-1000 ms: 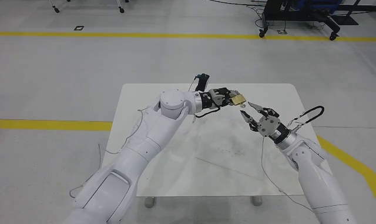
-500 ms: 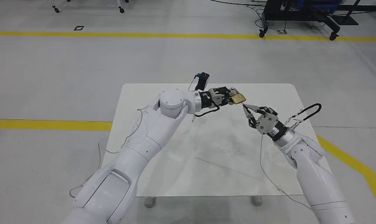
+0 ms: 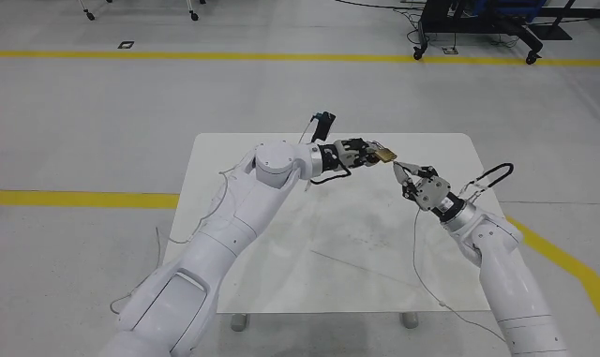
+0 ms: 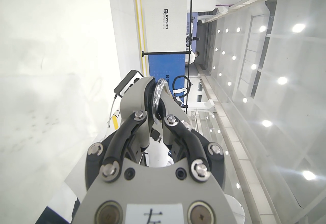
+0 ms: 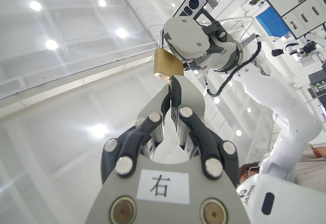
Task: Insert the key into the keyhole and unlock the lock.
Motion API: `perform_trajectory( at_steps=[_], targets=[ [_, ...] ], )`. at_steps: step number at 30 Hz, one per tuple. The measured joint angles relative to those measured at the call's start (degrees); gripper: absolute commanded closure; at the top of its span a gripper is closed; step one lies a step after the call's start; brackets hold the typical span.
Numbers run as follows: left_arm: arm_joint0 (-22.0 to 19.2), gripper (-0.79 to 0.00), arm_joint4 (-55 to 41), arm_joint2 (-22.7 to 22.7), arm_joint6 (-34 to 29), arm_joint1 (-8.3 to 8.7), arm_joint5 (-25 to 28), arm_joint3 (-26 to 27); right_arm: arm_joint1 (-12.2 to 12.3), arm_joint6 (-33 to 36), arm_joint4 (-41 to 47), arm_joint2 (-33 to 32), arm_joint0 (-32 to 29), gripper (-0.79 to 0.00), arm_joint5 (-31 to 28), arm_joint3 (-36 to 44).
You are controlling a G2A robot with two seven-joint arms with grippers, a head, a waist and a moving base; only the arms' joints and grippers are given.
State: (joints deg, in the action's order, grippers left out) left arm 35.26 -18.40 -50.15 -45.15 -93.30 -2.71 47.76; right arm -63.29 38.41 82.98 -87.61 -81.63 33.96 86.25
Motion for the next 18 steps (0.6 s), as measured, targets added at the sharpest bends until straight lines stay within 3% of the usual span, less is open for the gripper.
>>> perform_trajectory(
  at_steps=[5,9,11,13,16,18],
  targets=[
    [-0.1,0.0,1.7,0.0,0.8,0.11,-0.2,0.5,0.1,0.1,0.6,-0.4,0.7,0.0,2.4,-0.7],
    [-0.2,0.0,1.7,-0.5,0.7,0.17,-0.4,0.8,0.3,1.0,-3.0,-0.4,0.6,-0.015,0.7,0.7],
    [-0.3,0.0,1.2,-0.8,0.2,0.19,-0.4,0.9,0.4,1.4,-7.1,-0.7,-0.1,-0.182,-3.5,1.9],
    [-0.4,0.0,0.8,-1.1,-0.3,0.21,-0.6,1.0,0.4,0.6,-10.4,-1.2,-1.2,-0.191,-8.4,3.1],
    [-0.6,0.0,0.7,-1.4,-0.7,0.25,-0.9,1.1,0.2,-1.5,-14.7,-1.8,-3.4,-0.339,-17.0,5.9],
    [-0.7,0.0,0.8,-1.4,-0.9,0.28,-1.3,1.3,0.2,-3.0,-18.2,-2.1,-5.0,-0.366,-22.3,8.0]
  ],
)
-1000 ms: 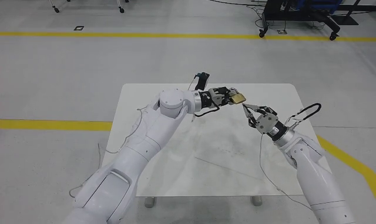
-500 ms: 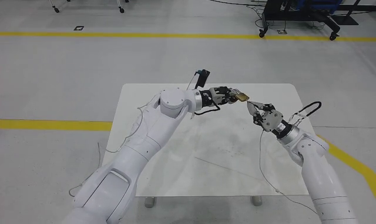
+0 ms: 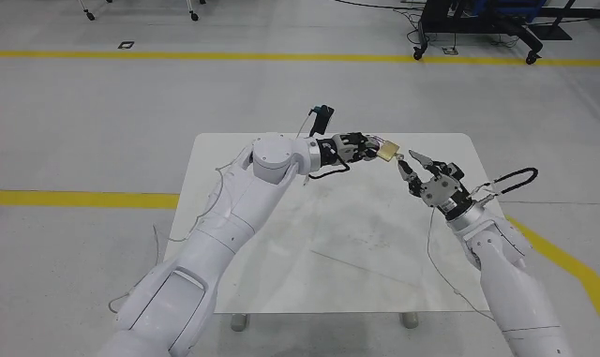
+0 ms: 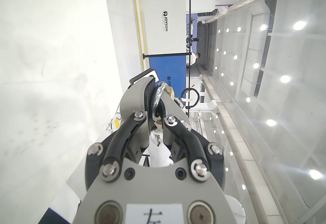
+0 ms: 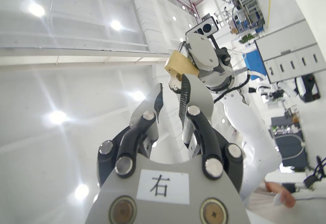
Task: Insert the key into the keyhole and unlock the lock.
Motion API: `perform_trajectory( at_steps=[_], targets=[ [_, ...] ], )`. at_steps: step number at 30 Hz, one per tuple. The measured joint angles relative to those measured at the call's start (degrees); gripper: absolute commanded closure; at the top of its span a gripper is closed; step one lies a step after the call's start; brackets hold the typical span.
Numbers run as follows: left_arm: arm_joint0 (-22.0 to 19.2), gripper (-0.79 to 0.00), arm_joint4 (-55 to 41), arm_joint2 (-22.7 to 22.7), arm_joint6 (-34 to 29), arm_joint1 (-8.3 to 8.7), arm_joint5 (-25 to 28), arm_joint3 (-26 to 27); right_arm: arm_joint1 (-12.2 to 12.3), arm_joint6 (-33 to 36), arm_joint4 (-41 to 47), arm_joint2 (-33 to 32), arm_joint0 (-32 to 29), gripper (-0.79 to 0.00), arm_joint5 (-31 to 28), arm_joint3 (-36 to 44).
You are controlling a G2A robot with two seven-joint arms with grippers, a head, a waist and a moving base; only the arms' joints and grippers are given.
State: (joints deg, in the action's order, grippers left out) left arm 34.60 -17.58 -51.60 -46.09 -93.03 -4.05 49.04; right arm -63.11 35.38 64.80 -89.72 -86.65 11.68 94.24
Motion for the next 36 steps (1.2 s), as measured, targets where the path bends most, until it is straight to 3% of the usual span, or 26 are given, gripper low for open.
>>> perform_trajectory(
  at_steps=[11,21,25,26,27,28,34,35,36],
  targets=[
    [0.0,0.0,1.0,-0.4,-2.7,0.4,-2.0,0.6,-0.4,-8.4,-21.6,2.8,-3.6,-0.351,-15.3,5.4],
    [0.3,0.0,2.0,0.0,-5.5,0.65,-2.5,1.1,-0.9,-11.3,-27.7,5.3,-3.3,-0.317,-16.5,5.6],
    [0.3,0.0,2.4,0.4,-6.0,0.59,-2.6,0.7,-0.9,-11.4,-29.2,5.6,-3.2,-0.209,-16.1,5.7],
    [0.3,0.0,2.4,0.6,-6.0,0.55,-2.5,0.6,-1.0,-11.4,-29.5,5.7,-3.2,-0.154,-16.1,5.8],
    [0.4,0.0,2.4,0.6,-5.9,0.52,-2.5,0.6,-1.0,-11.3,-29.6,5.7,-3.3,-0.034,-16.1,5.8],
    [0.3,0.0,2.4,0.7,-5.9,0.49,-2.5,0.5,-1.0,-11.2,-29.7,5.7,-3.3,0.0,-16.1,5.9],
    [0.3,0.0,3.0,1.0,-5.6,0.42,-2.6,0.1,-1.0,-10.5,-30.3,5.3,-3.5,0.0,-15.4,6.0],
    [0.3,-0.028,3.1,1.1,-5.8,0.44,-2.6,0.0,-1.0,-10.4,-30.3,5.2,-3.6,0.0,-15.3,6.0],
    [0.3,-0.366,3.3,1.1,-6.0,0.46,-2.6,-0.1,-1.0,-10.3,-30.2,5.1,-3.6,0.0,-15.2,6.0]
  ],
)
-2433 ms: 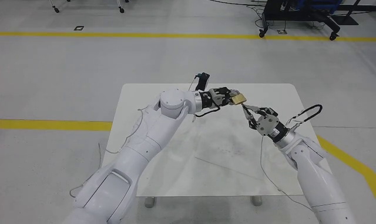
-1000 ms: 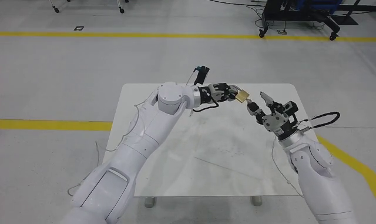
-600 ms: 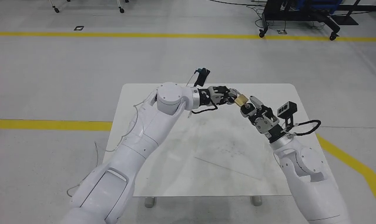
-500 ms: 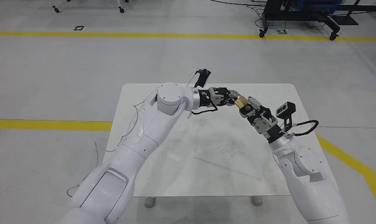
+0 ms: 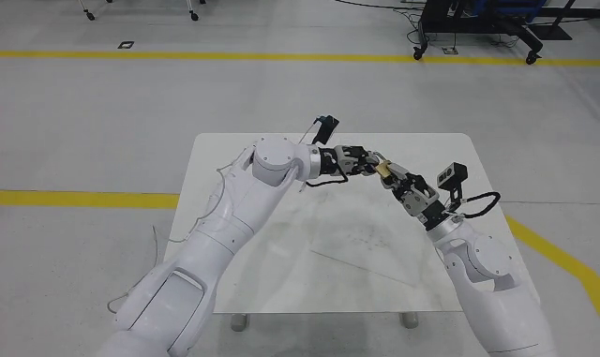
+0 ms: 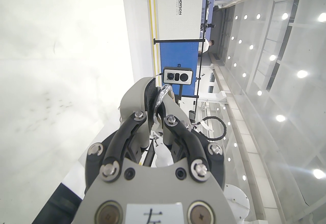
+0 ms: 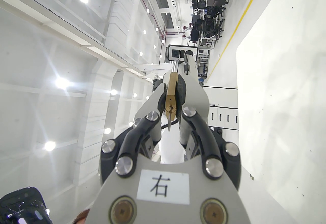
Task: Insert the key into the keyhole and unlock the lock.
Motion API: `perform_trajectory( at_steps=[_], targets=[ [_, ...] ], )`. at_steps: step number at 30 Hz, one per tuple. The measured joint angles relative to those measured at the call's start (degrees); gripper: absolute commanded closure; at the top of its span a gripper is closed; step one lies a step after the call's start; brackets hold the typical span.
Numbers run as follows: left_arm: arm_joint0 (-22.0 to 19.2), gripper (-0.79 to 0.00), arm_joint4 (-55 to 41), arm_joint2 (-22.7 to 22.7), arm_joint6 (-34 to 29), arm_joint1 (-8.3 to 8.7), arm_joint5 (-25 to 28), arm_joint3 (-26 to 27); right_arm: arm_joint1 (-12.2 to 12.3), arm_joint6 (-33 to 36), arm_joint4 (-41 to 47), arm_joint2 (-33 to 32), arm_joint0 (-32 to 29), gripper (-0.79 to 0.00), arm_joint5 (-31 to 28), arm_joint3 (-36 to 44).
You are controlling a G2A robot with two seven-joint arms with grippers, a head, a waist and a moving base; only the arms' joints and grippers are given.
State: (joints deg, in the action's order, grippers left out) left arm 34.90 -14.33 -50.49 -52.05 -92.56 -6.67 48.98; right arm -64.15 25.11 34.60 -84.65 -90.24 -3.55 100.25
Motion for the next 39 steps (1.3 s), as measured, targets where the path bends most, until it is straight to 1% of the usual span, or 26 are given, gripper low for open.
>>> perform_trajectory(
  at_steps=[1,5,10,13,16,19,21,22,23,25,26,29,31,34,38,39],
  targets=[
    [0.0,-0.785,0.0,0.0,-0.2,0.02,0.0,-0.1,0.0,0.1,0.1,-0.1,0.0,0.0,0.1,0.0],
    [0.2,-0.785,-1.0,-0.4,-2.1,0.15,-0.6,-0.3,0.0,0.3,0.7,-0.9,0.0,0.0,0.4,-0.5],
    [0.8,-0.785,-1.5,-1.1,-3.2,0.48,0.2,0.2,0.0,0.1,1.2,-2.4,0.2,0.0,0.7,-1.4],
    [1.6,-0.785,-2.0,-2.2,-2.3,0.85,0.9,0.8,0.2,-1.0,-0.1,-4.7,0.4,0.0,1.5,-2.3],
    [3.1,-0.785,-3.2,-5.3,-0.9,1.81,2.6,2.4,0.6,0.8,0.4,-8.0,-0.4,0.0,3.5,-2.5],
    [6.1,-0.785,-2.9,-10.2,0.2,3.63,4.5,6.2,1.2,3.5,-2.0,-10.3,-1.6,0.0,7.3,-2.2],
    [9.1,-0.785,-1.4,-13.9,0.1,5.16,4.9,11.2,1.5,4.7,-5.4,-9.8,-1.8,0.0,10.5,-2.3],
    [10.7,-0.785,-0.6,-15.5,-0.2,5.82,4.8,13.9,1.6,5.0,-7.2,-9.1,-1.7,0.0,11.8,-2.6],
    [13.0,-0.785,0.6,-17.5,-0.7,6.67,4.3,18.0,1.7,5.1,-9.7,-7.9,-1.4,0.0,13.5,-3.2],
    [16.9,-0.785,2.2,-20.3,-1.3,7.78,3.2,24.4,1.7,5.2,-13.2,-5.8,-0.6,0.0,15.7,-4.4],
    [19.5,-0.785,3.1,-21.8,-1.6,8.38,2.4,28.5,1.7,4.9,-15.5,-4.2,0.1,0.0,16.7,-5.6],
    [24.9,-0.785,4.3,-24.2,-1.5,9.37,0.4,36.5,1.3,2.5,-19.9,-0.5,2.2,0.0,16.9,-8.5],
    [26.9,-0.785,4.3,-24.7,-1.5,9.64,-0.1,38.8,1.1,0.4,-21.9,1.5,3.4,0.0,15.7,-10.2],
    [27.1,-0.785,4.2,-24.7,-1.5,9.66,-0.1,38.9,0.6,-3.9,-25.7,4.5,5.0,0.0,14.1,-12.9],
    [27.1,-0.785,4.2,-24.7,-1.5,9.65,-0.1,38.9,0.2,-3.6,-29.1,8.1,6.4,-0.006,15.6,-16.1],
    [27.1,-0.785,4.2,-24.7,-1.5,9.65,-0.1,38.9,0.1,-3.5,-30.1,8.7,6.7,-0.068,16.2,-16.7]
  ],
)
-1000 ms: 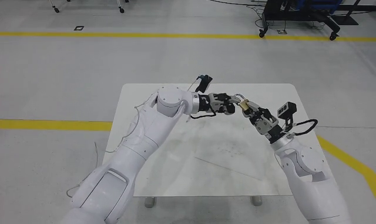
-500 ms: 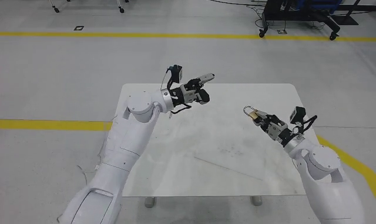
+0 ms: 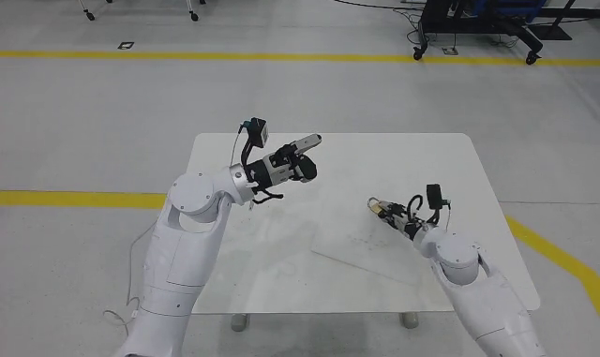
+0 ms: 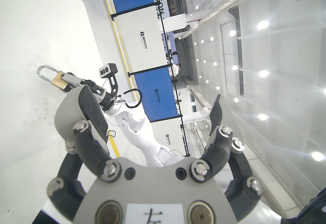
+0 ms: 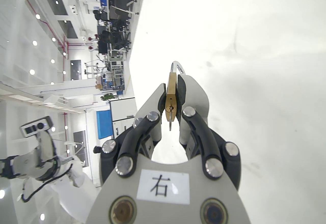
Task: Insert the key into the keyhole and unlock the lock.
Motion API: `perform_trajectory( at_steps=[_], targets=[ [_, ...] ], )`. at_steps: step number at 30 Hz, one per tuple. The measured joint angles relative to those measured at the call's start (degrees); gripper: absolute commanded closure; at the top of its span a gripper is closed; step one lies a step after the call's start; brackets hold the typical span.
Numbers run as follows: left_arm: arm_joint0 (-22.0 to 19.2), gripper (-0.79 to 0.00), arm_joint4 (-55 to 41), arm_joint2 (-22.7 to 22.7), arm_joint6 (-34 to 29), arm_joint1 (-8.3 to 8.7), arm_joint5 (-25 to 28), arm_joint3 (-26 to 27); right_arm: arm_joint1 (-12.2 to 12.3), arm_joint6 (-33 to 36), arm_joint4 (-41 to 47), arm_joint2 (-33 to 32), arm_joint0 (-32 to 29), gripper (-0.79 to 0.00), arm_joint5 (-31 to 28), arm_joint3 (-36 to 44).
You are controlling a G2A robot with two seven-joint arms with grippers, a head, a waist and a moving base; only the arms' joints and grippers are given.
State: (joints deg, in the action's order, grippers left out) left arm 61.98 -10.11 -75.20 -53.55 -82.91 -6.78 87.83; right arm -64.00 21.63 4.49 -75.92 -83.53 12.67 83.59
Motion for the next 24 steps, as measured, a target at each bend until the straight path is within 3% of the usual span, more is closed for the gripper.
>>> perform_trajectory(
  at_steps=[2,3,4,13,24],
  targets=[
    [0.0,-0.785,0.0,0.0,0.0,0.0,0.0,0.0,-0.1,0.3,-1.4,1.2,0.5,-0.256,1.0,-0.9],
    [0.0,-0.785,0.0,0.0,0.0,0.0,0.0,0.0,-0.1,0.5,-1.8,1.4,0.6,-0.394,1.3,-1.2],
    [0.0,-0.785,0.0,0.0,0.0,0.0,0.0,0.0,-0.2,0.6,-2.0,1.6,0.6,-0.763,1.5,-1.3],
    [0.0,-0.785,0.0,0.0,0.0,0.0,0.0,0.0,0.6,1.4,4.1,-5.7,-5.1,-0.785,-3.2,5.9],
    [0.4,-0.785,2.0,-0.1,2.0,0.1,0.9,1.1,0.8,-3.3,19.6,-21.8,-17.6,-0.785,-17.9,19.8]
  ],
)
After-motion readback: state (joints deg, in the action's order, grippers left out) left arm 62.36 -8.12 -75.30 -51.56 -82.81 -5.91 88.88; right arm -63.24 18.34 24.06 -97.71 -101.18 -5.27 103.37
